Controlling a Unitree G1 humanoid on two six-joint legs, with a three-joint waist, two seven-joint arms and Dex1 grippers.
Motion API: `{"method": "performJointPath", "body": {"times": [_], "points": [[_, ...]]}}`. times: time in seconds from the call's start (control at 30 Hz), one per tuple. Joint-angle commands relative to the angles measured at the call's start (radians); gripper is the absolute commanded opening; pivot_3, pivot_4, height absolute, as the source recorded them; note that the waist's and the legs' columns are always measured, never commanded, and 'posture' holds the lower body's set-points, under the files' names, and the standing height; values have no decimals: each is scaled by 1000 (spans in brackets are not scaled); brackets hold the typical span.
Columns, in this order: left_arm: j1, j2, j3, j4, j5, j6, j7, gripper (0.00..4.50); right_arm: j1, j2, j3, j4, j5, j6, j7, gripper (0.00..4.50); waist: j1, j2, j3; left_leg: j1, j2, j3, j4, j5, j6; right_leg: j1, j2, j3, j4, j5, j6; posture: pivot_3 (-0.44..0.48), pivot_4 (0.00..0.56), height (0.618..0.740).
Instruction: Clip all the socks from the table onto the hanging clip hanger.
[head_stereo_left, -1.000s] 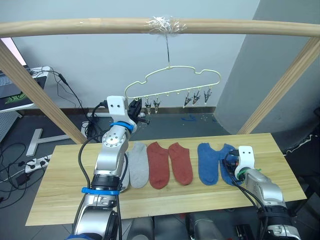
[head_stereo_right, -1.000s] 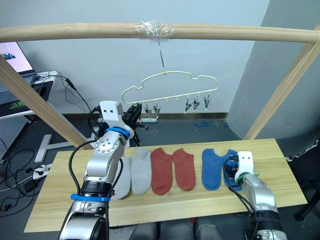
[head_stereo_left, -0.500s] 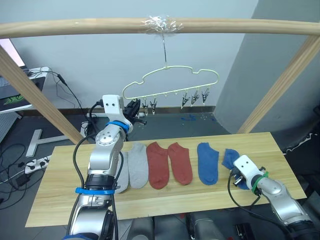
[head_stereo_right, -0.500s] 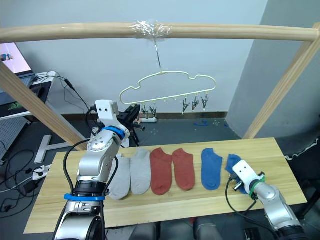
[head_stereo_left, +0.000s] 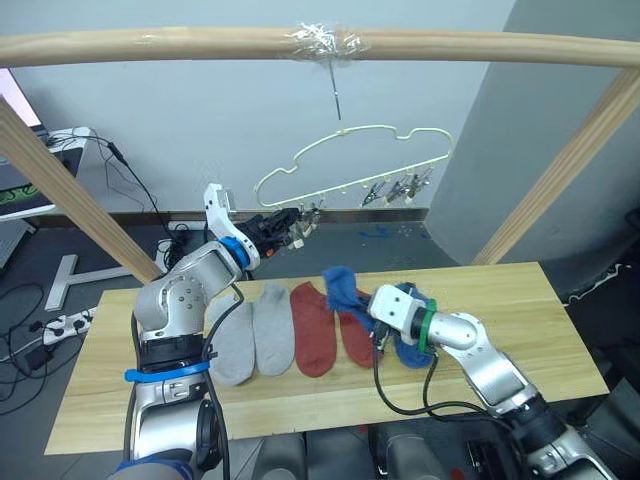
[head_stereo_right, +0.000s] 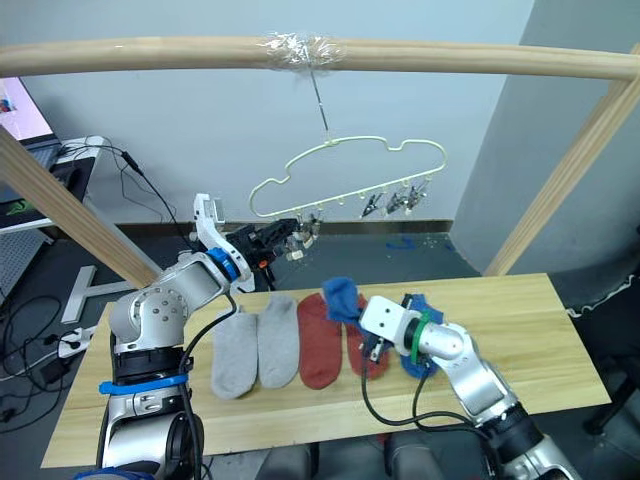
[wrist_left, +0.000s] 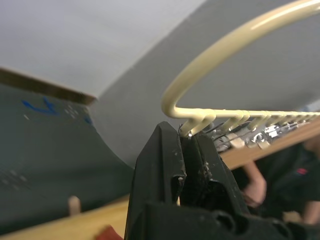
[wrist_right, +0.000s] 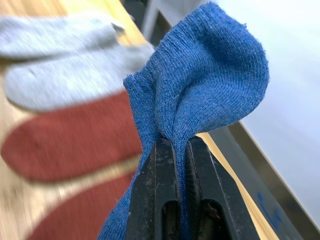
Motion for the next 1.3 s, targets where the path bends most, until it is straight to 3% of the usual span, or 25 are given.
{"method": "performJointPath", "body": {"times": [0.03,0.37,1.3], "points": [[2,4,28,-21,-57,69,31,0,-61,38,2,52,18,-40,20,12,4,0,1,0,0,0,0,0,0,0,0,0,0,0,0,334,201,740],[30,32,23,-49,-107,115,25,0,-139,83,-10,95,41,-79,48,12,10,0,4,-1,0,0,0,0,-1,0,-1,-1,0,0,0,344,205,740],[50,39,21,-86,-188,161,27,0,-111,97,-6,4,68,-102,105,12,10,0,4,-2,0,0,0,0,-1,-1,-1,-1,0,0,0,347,194,740]]}}
